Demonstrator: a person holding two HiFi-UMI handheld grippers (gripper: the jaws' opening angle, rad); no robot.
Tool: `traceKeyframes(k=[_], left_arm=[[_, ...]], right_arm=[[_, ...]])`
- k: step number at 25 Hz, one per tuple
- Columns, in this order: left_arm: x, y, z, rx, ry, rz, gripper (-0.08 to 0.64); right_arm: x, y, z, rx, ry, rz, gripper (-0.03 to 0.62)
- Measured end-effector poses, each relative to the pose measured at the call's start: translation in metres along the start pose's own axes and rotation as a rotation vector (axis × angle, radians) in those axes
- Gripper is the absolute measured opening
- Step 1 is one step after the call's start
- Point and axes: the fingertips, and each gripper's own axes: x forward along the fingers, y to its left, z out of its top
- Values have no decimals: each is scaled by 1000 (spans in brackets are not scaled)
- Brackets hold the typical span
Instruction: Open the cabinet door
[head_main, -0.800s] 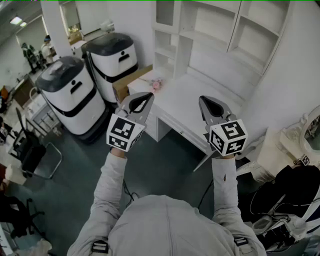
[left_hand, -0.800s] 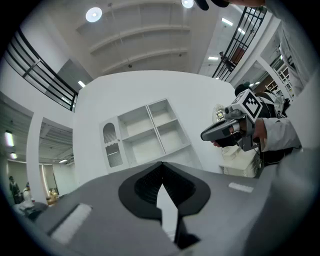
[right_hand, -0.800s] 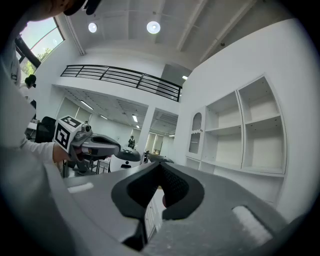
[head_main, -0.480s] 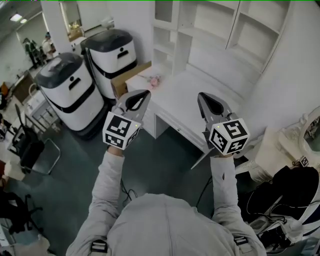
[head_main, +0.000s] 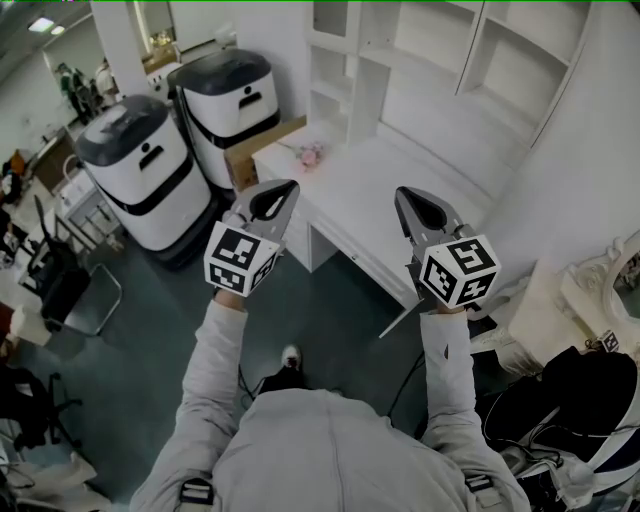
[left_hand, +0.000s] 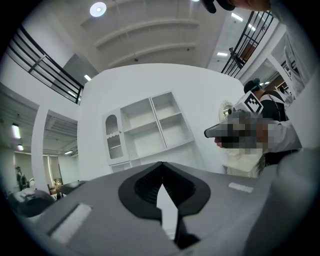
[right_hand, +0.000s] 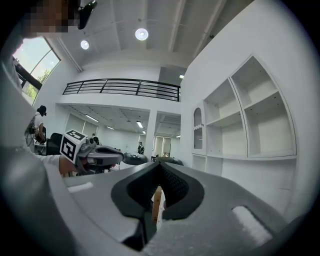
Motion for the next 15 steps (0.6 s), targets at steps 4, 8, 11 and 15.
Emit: traceKeyframes(k=[4, 8, 11, 15], left_arm=[[26, 19, -9, -6, -3, 12, 18], [64, 39, -23, 8, -4, -4, 18], [99, 67, -34, 21, -18, -15, 18], [149, 116, -45, 14, -33, -29, 18]], right_arm=[[21, -21, -9, -4, 15, 0, 2], [52, -52, -16, -8, 11, -27, 2], [88, -77, -19, -13, 5, -43, 2], [144, -111, -17, -23, 10, -66, 2]])
